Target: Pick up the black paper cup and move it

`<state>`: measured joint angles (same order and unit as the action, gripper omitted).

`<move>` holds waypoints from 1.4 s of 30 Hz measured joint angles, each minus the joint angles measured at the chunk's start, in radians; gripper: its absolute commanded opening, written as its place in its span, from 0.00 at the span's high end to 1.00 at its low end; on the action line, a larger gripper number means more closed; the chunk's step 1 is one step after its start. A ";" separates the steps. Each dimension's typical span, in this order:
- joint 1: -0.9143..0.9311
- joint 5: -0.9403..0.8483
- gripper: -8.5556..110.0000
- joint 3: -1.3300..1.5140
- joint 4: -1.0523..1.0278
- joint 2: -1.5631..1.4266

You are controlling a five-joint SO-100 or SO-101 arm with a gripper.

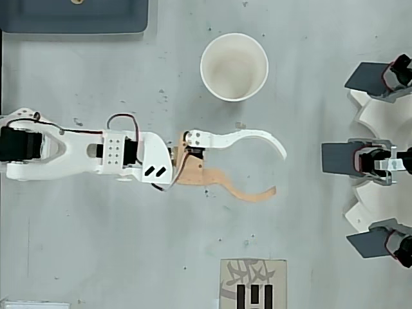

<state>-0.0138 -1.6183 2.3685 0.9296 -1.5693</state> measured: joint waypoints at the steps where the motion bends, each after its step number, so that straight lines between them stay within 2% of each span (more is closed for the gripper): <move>1: 0.000 0.000 0.84 0.025 0.000 -0.018; 11: 0.000 0.006 0.83 0.218 0.049 -0.195; 27: 0.000 0.006 0.82 0.512 0.268 -0.364; 42: -0.031 0.052 0.74 0.683 0.374 -0.482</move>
<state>-0.0445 -1.5662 3.0511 1.3039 -2.0509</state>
